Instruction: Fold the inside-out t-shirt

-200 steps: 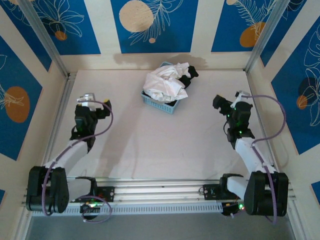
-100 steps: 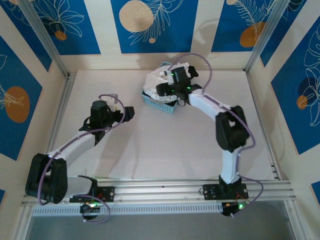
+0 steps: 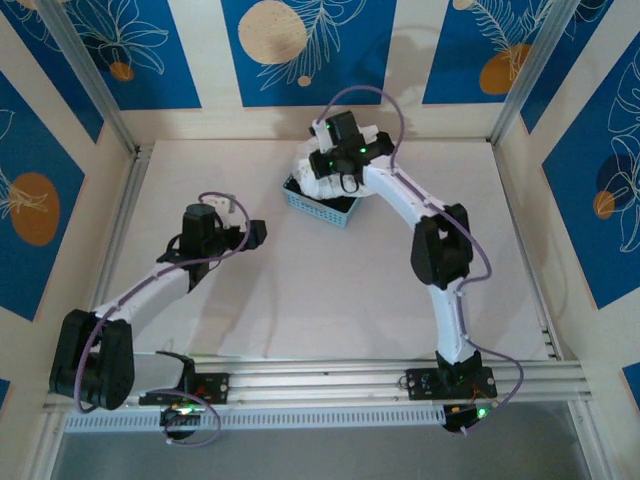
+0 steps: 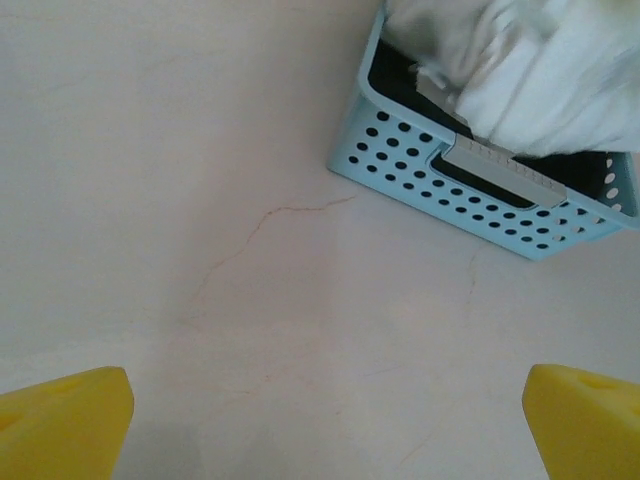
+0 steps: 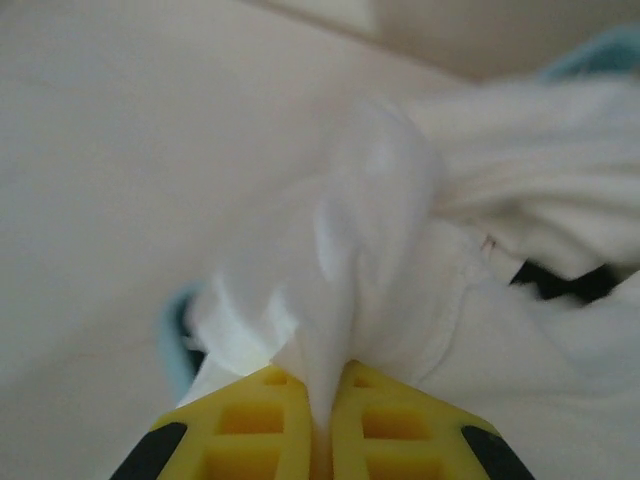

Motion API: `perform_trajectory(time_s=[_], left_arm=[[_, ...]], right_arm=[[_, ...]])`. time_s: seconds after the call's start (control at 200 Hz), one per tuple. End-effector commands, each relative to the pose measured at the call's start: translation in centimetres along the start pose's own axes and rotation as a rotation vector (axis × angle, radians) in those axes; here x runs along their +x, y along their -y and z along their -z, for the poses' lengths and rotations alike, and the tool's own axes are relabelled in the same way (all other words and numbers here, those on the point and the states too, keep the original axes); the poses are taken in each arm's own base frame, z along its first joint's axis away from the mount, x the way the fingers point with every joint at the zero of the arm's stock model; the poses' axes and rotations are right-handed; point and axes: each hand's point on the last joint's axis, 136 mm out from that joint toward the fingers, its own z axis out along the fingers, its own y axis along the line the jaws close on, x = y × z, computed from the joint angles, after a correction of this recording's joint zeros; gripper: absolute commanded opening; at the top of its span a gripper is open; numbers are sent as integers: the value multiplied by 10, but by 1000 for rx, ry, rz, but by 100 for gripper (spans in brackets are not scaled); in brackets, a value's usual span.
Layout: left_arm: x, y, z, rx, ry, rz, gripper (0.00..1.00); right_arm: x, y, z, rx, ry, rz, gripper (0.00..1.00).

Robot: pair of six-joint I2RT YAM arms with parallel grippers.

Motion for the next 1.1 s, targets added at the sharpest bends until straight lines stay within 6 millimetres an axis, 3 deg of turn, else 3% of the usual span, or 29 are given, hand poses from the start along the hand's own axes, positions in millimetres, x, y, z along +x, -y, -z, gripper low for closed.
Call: perform_trajectory(time_s=[0.0,0.11,0.19,0.29,0.39,0.485,0.665,0.735,0.84,0.895,0.965,1.01,1.095], left_arm=[[-13,-4,14,-49,58,-17,100],[-21,-13,28,-106,110,9,100],[-29,-21,38,-145,151,40,100],[-38,-38,55,-231,198,107,100],[-47,-57,82,-315,263,175,100],[-58,-69,115,-395,347,213,100],[-73,-78,188,-519,523,232,100],[-77,-72,203,-490,570,234,100],[-79,-63,209,-445,572,231,100],[-78,-59,206,-425,555,224,100],[-73,-55,198,-391,525,217,100],[-68,-52,189,-356,497,218,100],[-56,-46,169,-295,443,228,100]], right_arm=[[-101,-54,143,-163,319,46,3],[-121,-92,216,-286,438,73,4],[-124,-127,255,-377,491,115,4],[-120,-166,284,-472,511,165,4],[-109,-200,292,-592,487,187,4],[-98,-214,271,-630,420,176,4],[-62,-212,176,-650,207,62,4],[-50,-216,143,-672,133,31,4],[-36,-222,102,-692,48,-4,6],[-23,-219,80,-669,-13,-19,22],[-2,-203,59,-589,-79,-20,55],[10,-183,50,-513,-92,-14,75],[28,-135,41,-360,-77,-26,93]])
